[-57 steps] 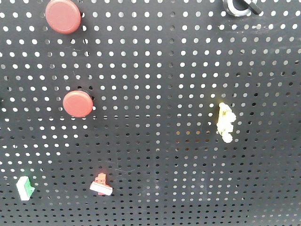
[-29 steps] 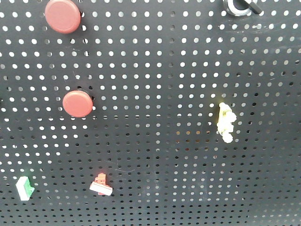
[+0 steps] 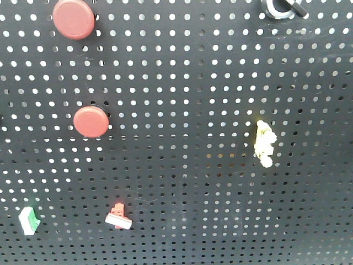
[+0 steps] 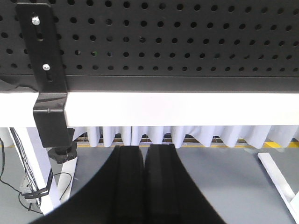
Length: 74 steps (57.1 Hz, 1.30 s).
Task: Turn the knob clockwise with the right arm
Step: 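Move the right gripper to align with the small white ring knob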
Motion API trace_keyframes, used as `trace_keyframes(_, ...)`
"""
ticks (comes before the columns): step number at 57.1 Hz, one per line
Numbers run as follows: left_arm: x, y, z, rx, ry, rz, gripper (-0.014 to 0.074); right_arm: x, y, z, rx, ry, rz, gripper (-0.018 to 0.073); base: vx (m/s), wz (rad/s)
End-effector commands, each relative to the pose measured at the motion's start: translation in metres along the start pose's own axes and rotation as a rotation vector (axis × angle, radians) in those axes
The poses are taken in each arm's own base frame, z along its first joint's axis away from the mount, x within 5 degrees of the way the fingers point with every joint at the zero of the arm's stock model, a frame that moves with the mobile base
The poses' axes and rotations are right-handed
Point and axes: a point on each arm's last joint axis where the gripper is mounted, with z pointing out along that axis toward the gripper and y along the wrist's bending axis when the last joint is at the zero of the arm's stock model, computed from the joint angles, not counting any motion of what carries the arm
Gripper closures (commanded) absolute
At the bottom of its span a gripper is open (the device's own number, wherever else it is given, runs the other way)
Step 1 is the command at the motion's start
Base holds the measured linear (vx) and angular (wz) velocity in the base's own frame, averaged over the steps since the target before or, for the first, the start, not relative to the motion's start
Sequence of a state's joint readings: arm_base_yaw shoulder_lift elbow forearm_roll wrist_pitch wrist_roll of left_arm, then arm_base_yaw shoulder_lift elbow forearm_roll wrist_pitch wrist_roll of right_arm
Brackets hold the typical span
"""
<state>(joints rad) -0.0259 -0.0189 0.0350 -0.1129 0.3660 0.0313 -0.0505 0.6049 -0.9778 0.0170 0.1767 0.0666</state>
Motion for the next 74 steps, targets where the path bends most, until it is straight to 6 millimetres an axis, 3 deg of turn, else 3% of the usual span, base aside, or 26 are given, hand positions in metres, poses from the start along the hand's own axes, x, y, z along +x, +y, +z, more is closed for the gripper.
trace_keyframes(1, -0.004, 0.0, 0.0, -0.002, -0.075, -0.011, 0.0603, -0.02, 0.002, 0.014, -0.02, -0.079, 0.095, 0.0568, 0.0, 0.0)
trace_keyframes(17, -0.004, 0.0, 0.0, -0.002, -0.075, -0.011, 0.0603, -0.02, 0.002, 0.024, -0.029, -0.11, 0.199, 0.0568, 0.0, 0.0)
trace_keyframes(30, -0.004, 0.0, 0.0, -0.002, -0.075, -0.011, 0.0603, -0.017, 0.011, 0.034, -0.089, 0.072, 0.012, 0.0568, 0.0, 0.0)
trace_keyframes(41, -0.004, 0.0, 0.0, -0.002, -0.075, -0.011, 0.0603, -0.033, 0.046, 0.056, -0.363, 0.107, -0.06, 0.0568, 0.0, 0.0)
trace_keyframes(55, -0.004, 0.0, 0.0, -0.002, -0.075, -0.011, 0.0603, -0.018, 0.103, 0.086, -0.638, 0.171, -0.104, 0.0568, 0.0, 0.0)
trace_keyframes(74, -0.004, 0.0, 0.0, -0.002, -0.075, -0.011, 0.0603, -0.005, 0.151, 0.078, -0.796, 0.084, -0.459, 0.0568, 0.0, 0.0)
